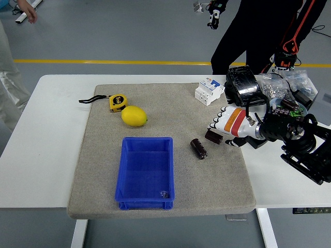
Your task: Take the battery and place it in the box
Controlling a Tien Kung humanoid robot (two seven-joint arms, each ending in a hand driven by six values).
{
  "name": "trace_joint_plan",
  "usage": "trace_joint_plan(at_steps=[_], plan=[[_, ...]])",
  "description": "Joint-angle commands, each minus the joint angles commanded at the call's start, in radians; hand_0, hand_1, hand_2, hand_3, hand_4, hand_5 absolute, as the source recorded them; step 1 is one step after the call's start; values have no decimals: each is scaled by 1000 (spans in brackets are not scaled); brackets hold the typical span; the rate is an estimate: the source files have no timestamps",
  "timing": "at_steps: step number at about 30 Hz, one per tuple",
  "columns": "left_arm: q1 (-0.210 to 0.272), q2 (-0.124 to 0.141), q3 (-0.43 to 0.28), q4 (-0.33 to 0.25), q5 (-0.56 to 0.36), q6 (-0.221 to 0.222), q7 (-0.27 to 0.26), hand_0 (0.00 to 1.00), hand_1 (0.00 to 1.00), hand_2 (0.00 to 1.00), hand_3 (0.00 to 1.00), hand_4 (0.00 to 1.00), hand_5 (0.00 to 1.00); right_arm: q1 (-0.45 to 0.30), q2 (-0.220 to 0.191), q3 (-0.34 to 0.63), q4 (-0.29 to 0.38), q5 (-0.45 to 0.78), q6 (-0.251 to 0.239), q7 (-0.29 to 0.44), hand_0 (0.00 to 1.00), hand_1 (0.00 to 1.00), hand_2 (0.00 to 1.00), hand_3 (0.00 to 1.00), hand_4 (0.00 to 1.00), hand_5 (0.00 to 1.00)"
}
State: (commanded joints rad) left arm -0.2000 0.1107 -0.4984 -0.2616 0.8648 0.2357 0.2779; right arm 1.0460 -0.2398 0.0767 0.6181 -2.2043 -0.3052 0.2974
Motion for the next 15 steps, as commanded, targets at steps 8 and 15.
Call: trace_joint_plan(at_steps=[8,15], plan=[[-3,-1,0,-1,5,-3,2,563,590,624,583,631,599,-1,26,16,2,-19,17,-3,789,732,792,843,703,277],[-10,0,6,-2,-4,-3,-1,563,593,624,583,632,600,-3,20,29,-22,-26,26,10,788,731,793,843,702,279]])
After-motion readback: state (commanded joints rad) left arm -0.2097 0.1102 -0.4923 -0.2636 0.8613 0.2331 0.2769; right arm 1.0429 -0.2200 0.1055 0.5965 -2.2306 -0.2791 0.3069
